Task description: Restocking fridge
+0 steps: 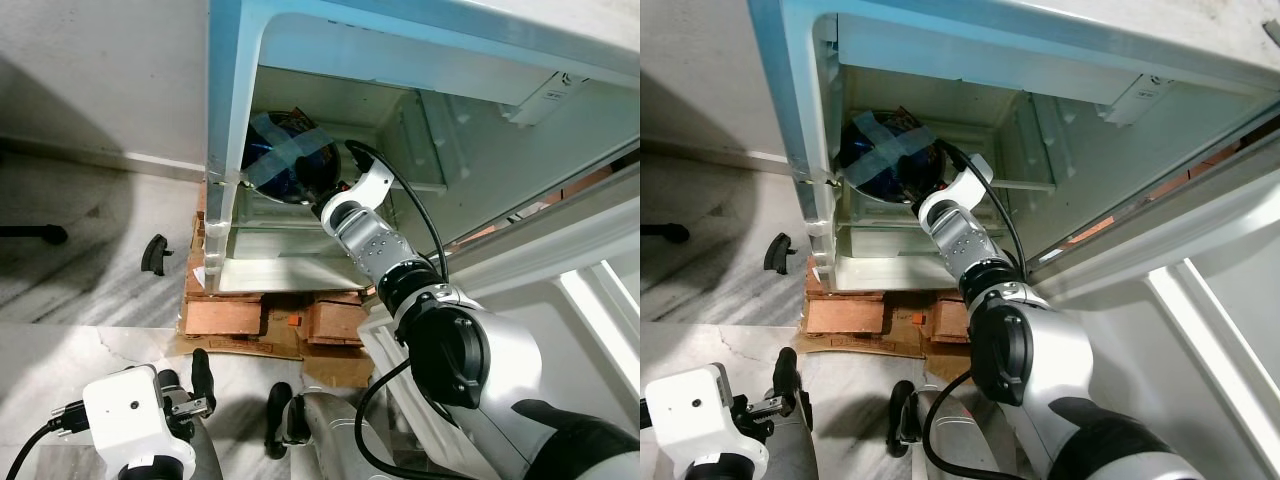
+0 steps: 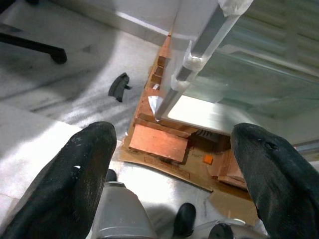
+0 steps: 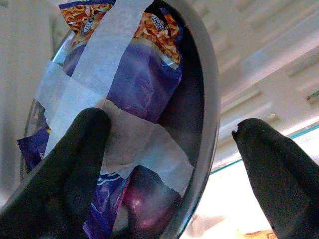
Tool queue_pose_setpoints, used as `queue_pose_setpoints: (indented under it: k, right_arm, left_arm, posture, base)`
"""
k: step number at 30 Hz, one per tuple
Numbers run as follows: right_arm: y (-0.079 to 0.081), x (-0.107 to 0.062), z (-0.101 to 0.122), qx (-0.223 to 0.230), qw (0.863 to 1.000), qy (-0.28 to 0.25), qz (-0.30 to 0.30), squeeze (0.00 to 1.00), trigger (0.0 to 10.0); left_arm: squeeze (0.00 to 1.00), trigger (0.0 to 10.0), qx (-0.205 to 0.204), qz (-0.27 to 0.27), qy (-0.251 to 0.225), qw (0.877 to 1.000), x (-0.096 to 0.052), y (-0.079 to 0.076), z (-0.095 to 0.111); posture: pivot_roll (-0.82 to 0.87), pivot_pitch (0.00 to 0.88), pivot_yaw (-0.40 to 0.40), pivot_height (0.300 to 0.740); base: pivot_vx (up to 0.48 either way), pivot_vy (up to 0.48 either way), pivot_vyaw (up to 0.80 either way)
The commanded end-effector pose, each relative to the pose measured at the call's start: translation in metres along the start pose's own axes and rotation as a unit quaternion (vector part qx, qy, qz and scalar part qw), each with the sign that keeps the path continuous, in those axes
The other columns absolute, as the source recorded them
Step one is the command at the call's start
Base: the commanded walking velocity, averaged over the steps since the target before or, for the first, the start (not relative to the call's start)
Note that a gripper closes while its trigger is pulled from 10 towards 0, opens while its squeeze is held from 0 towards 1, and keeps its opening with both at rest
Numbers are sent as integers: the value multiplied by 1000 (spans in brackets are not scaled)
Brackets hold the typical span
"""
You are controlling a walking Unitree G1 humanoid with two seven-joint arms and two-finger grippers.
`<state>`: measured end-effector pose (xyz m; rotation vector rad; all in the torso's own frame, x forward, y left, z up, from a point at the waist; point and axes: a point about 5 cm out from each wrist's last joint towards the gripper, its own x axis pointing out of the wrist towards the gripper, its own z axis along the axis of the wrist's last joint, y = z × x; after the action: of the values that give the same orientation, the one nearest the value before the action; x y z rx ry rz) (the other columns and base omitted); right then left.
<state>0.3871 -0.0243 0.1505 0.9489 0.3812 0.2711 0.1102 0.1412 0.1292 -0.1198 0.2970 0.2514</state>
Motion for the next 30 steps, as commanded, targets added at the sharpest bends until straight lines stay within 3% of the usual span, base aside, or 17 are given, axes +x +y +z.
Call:
queue_pose_setpoints:
  k: [1, 3, 4, 8, 14, 19, 20, 21, 27, 28, 30]
  right_arm:
    - [24, 2, -45, 42, 997, 64, 24, 1000, 10000]
    - [26, 2, -48, 50, 996, 68, 22, 1000, 10000]
    - [32, 2, -53, 83, 994, 71, 21, 1000, 10000]
    - [45, 2, -60, 129, 988, 76, 26, 1000, 10000]
    - [60, 2, -70, 144, 985, 91, 37, 1000, 10000]
    - [86, 2, -73, 165, 978, 108, 72, 1000, 10000]
    - [97, 1, -73, 171, 973, 119, 102, 1000, 10000]
    - [104, 0, -75, 165, 969, 131, 127, 1000, 10000]
    - [110, -2, -74, 149, 962, 149, 174, 1000, 10000]
    - [110, -2, -73, 141, 962, 149, 179, 992, 10000]
    - [93, -1, -75, 82, 973, 156, 150, 984, 10000]
  left_arm:
    - [0, 10000, -9, 4, 17, 1000, -1, -1, -5]
    - [0, 10000, -9, 4, 17, 1000, -1, -1, -5]
    - [0, 10000, -11, 5, 17, 1000, -1, -1, -5]
    - [0, 10000, -13, 6, 17, 1000, 0, -1, -5]
    - [0, 10000, -15, 6, 17, 1000, 1, -1, -4]
    - [0, 10000, -16, 6, 15, 1000, 3, -1, -4]
    - [0, 10000, -17, 7, 14, 1000, 4, -1, -4]
    - [0, 10000, -17, 7, 13, 1000, 5, -1, -4]
    - [0, 10000, -17, 4, 13, 1000, 7, -2, -5]
    - [0, 10000, -17, 4, 13, 1000, 8, -2, -5]
    - [0, 10000, -16, 1, 11, 1000, 11, -2, -5]
  posture:
    - [337, 339, -318, 740]
    - [337, 339, -318, 740]
    - [335, 340, -319, 740]
    - [334, 341, -317, 740]
    - [335, 343, -316, 740]
    - [335, 333, -323, 740]
    - [335, 331, -324, 740]
    - [334, 329, -323, 740]
    - [322, 315, -321, 740]
    - [322, 315, -321, 740]
    - [319, 306, -319, 740]
  base:
    - [0, 0, 0]
    - [0, 0, 0]
    - [0, 0, 0]
    - [0, 0, 0]
    - [0, 0, 0]
    - [0, 0, 0]
    - [0, 0, 0]
    - [0, 0, 0]
    - [0, 0, 0]
    - [0, 0, 0]
    - [0, 0, 0]
